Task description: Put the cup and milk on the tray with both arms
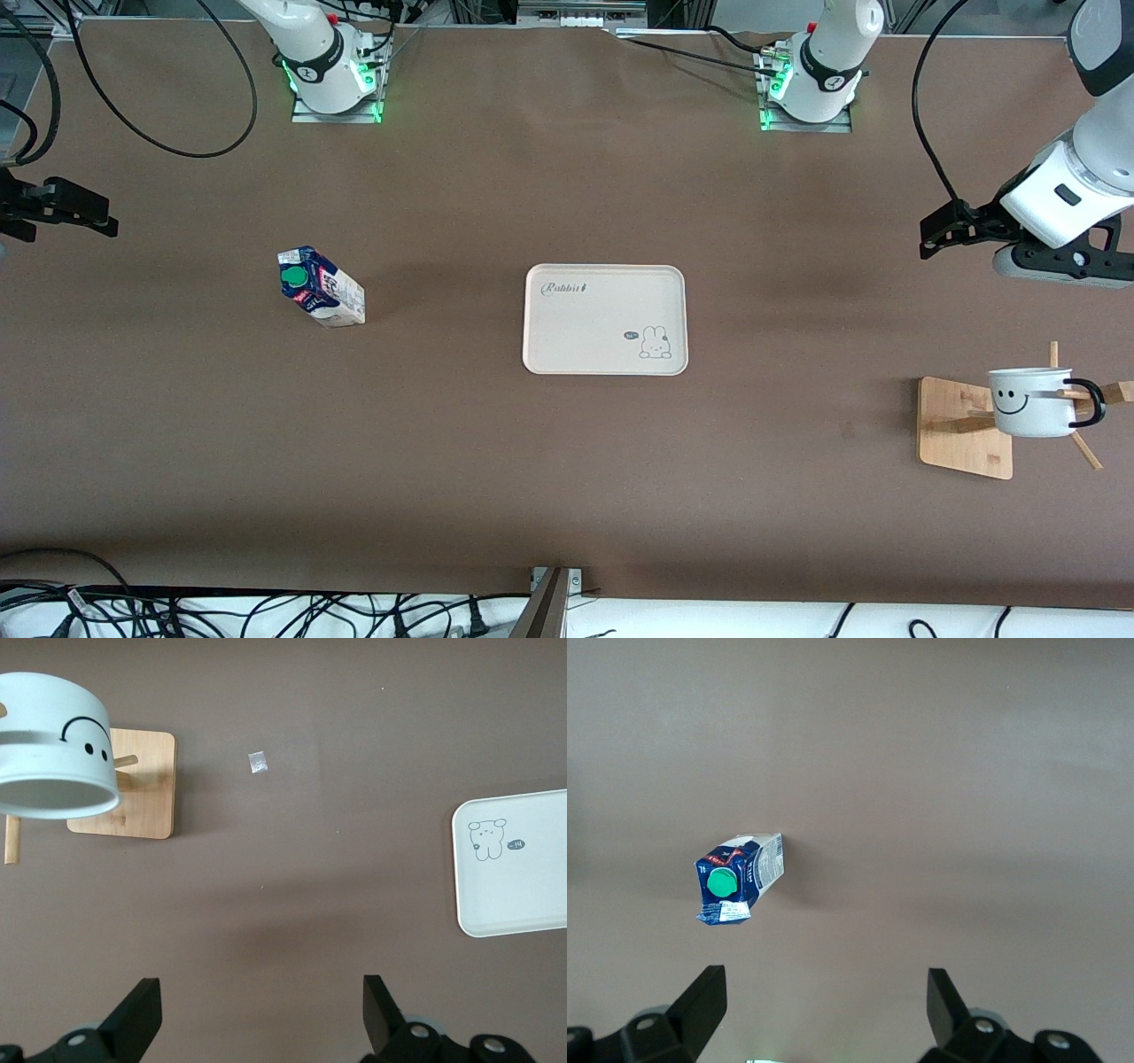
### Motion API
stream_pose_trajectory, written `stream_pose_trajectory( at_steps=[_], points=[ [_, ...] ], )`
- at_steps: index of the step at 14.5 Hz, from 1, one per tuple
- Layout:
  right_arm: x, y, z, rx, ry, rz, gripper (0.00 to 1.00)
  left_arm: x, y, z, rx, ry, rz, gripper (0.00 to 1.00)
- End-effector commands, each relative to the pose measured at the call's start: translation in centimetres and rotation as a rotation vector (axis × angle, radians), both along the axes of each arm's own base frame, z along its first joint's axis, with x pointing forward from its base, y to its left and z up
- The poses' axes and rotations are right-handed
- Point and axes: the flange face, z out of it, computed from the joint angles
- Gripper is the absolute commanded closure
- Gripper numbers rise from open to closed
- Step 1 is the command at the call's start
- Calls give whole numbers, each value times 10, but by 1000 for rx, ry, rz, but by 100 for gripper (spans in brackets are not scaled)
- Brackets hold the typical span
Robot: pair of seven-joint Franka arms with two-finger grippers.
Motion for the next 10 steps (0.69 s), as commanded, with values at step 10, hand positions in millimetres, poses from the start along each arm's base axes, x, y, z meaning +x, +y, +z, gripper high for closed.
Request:
stream_pose_trajectory(
  at_steps=[10],
  points=[
    [-7,0,10,19,-1,2,0,5,-1,5,-8,0,-7,0]
  ],
)
